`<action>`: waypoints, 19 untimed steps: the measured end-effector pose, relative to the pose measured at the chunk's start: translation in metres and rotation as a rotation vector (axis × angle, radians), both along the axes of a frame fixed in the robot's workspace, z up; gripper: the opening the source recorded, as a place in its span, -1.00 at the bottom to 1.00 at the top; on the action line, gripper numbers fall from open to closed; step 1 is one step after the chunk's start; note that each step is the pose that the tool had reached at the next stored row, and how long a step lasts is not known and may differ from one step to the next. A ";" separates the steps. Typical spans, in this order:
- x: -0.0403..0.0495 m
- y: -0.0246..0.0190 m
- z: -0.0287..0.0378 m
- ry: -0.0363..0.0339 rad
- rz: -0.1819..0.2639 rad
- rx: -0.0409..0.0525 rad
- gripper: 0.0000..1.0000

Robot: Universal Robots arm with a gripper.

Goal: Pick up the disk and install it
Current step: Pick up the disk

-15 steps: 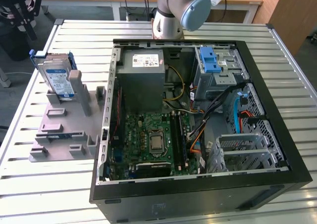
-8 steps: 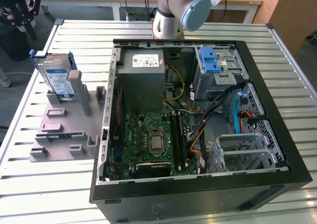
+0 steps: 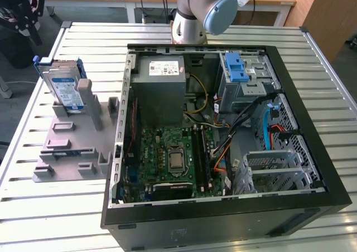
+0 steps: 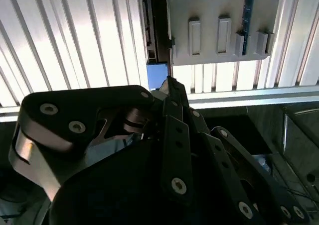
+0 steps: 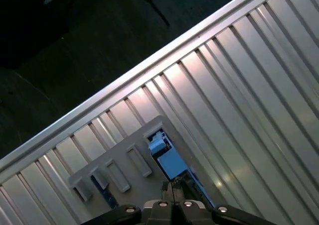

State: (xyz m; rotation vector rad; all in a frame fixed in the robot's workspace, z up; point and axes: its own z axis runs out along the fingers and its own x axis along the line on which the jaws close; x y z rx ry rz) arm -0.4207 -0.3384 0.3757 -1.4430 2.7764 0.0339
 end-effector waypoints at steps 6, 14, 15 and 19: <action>0.0000 0.0000 -0.0001 0.0001 0.103 -0.0001 -0.79; 0.0000 0.0000 -0.0006 -0.0005 0.230 0.0000 -0.79; 0.0000 0.0000 -0.0008 -0.0006 0.248 -0.0001 -0.79; 0.0000 0.0000 -0.0012 -0.0021 0.317 -0.0002 -0.79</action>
